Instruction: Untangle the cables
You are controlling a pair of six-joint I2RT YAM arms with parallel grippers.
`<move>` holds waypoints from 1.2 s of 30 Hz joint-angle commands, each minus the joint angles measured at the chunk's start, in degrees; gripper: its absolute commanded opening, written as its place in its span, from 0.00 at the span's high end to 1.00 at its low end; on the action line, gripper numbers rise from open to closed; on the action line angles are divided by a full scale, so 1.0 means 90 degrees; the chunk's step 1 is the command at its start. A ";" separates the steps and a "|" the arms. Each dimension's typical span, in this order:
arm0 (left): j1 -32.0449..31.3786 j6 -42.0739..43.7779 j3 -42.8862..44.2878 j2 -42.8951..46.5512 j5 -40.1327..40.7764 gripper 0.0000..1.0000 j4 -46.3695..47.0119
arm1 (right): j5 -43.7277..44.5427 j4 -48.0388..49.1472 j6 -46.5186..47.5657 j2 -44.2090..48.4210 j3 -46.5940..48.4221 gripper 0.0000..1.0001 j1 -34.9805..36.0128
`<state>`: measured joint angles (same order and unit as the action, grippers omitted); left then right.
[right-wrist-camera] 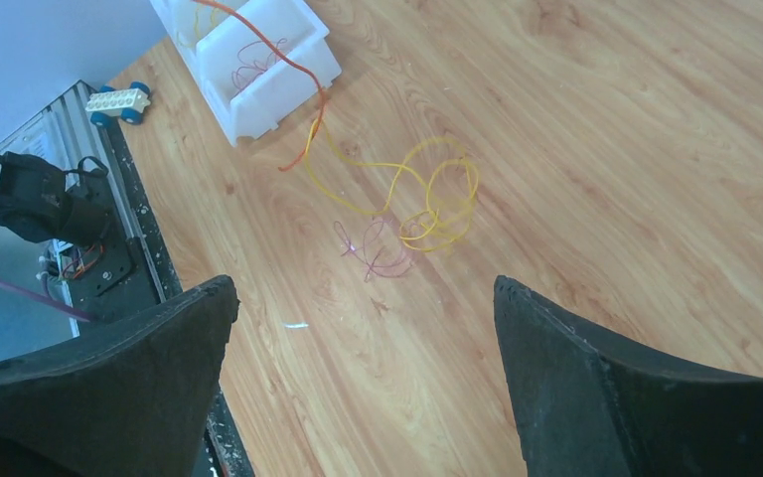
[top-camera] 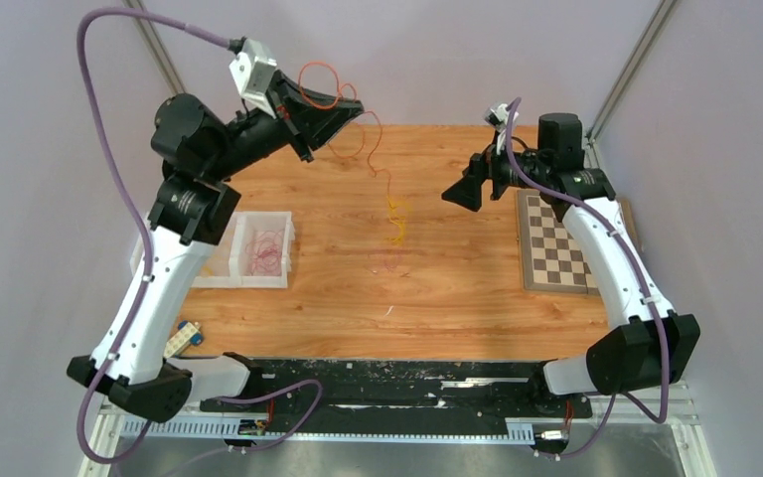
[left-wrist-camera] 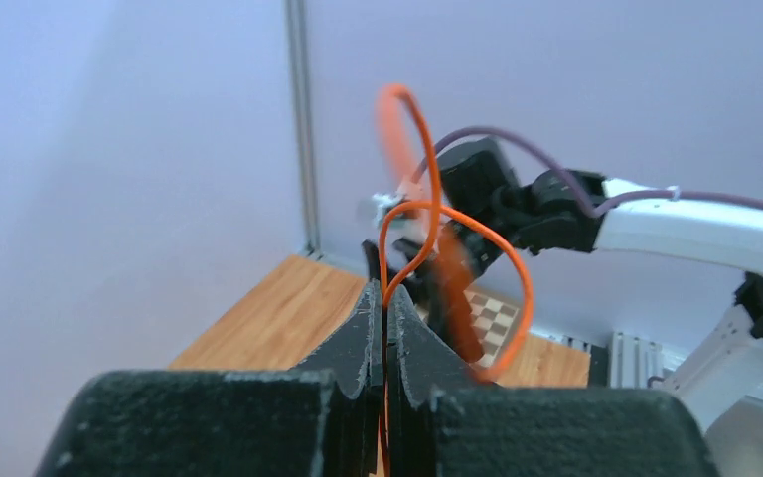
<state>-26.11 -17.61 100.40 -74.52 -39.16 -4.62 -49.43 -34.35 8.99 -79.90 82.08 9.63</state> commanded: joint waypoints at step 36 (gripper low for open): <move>0.1651 -0.4508 -0.1090 -0.0135 -0.1621 1.00 0.2586 | 0.2384 0.7050 0.0301 -0.2776 -0.2066 0.05 0.3060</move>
<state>-11.27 -57.82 86.96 -78.61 -52.01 16.93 -34.06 13.78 12.08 -101.14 62.61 36.34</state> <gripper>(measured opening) 0.008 0.977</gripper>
